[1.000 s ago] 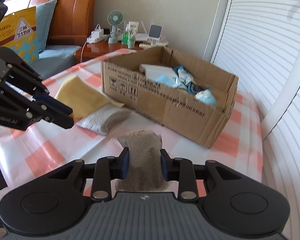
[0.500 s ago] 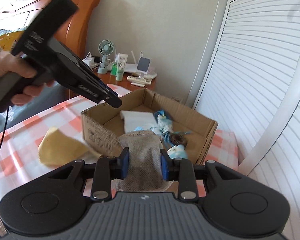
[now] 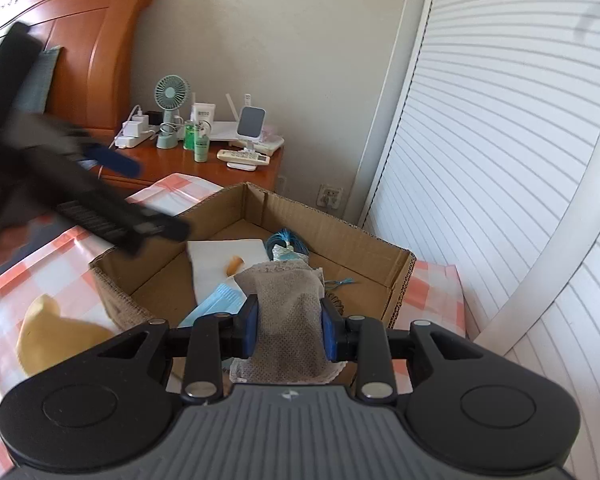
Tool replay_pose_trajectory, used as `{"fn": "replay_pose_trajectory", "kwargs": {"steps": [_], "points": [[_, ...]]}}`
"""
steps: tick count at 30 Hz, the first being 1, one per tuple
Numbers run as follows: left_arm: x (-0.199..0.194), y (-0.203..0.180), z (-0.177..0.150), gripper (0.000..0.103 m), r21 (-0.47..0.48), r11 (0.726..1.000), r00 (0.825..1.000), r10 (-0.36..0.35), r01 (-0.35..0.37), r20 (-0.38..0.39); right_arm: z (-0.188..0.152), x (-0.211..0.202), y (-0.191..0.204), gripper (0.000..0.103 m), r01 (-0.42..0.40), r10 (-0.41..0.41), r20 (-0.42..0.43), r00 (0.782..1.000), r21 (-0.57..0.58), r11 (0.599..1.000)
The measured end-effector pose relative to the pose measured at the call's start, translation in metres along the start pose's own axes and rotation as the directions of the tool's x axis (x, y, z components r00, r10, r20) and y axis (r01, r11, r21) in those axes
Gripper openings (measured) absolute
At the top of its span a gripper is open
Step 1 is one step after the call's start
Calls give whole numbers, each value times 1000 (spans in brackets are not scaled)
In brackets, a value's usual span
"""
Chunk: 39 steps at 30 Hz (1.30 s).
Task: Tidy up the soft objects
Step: 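Drop the orange foam and grey sachet into the box, opening both tools, then move both tools back toward the yellow cloth and remaining sachet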
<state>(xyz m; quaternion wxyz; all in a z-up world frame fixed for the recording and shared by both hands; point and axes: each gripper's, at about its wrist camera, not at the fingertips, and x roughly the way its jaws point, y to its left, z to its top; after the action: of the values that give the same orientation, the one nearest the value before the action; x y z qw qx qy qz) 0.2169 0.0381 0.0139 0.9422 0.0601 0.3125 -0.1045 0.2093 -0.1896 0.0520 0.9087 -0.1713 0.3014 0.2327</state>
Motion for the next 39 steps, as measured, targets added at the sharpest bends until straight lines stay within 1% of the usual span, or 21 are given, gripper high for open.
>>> {"fn": "replay_pose_trajectory", "kwargs": {"steps": [3,6,10,12,13,14,16,18,21,25,28,31,35,39], "points": [[-30,-5,-16,102,2,1000,1000,31,-31,-1,10,18,-8,35,10,-9,-23,1000,27,1000],[-59,-10,-36,102,0,998,997,68,-68,26,23,35,-16,35,22,-20,-35,999,47,999],[-77,-13,-59,102,-27,993,994,112,-112,-4,45,59,-26,36,41,-38,-40,999,80,996],[-82,-14,-71,102,-45,992,993,117,-119,-32,56,71,-30,46,64,-60,-43,997,99,993],[-84,-14,-79,102,-52,992,992,115,-117,-42,61,77,-33,64,78,-73,-45,996,115,990],[-85,-14,-85,102,-57,993,993,105,-107,-50,65,82,-35,84,88,-83,-43,996,128,988],[-84,-14,-93,102,-77,993,993,88,-94,-78,69,89,-36,100,117,-113,-39,993,132,984],[-85,-16,-100,102,-91,992,993,78,-86,-90,71,90,-36,101,145,-142,-35,989,139,980],[-89,-21,-103,102,-98,992,994,68,-77,-87,70,86,-36,103,141,-133,-55,990,172,975],[-98,-25,-103,102,-103,990,993,93,-99,-68,63,69,-29,103,166,-153,-79,985,196,966],[-104,-24,-106,102,-104,987,991,114,-121,-71,53,50,-19,103,161,-146,-89,985,191,968],[-110,-21,-111,102,-100,982,986,150,-158,-75,41,30,-5,103,161,-143,-102,984,190,969],[-118,-11,-119,102,-137,974,982,170,-180,-82,17,6,15,103,163,-137,-139,981,204,965],[-121,-4,-128,102,-161,969,980,172,-186,-98,-11,-9,39,103,114,-69,-181,981,249,962]]}}
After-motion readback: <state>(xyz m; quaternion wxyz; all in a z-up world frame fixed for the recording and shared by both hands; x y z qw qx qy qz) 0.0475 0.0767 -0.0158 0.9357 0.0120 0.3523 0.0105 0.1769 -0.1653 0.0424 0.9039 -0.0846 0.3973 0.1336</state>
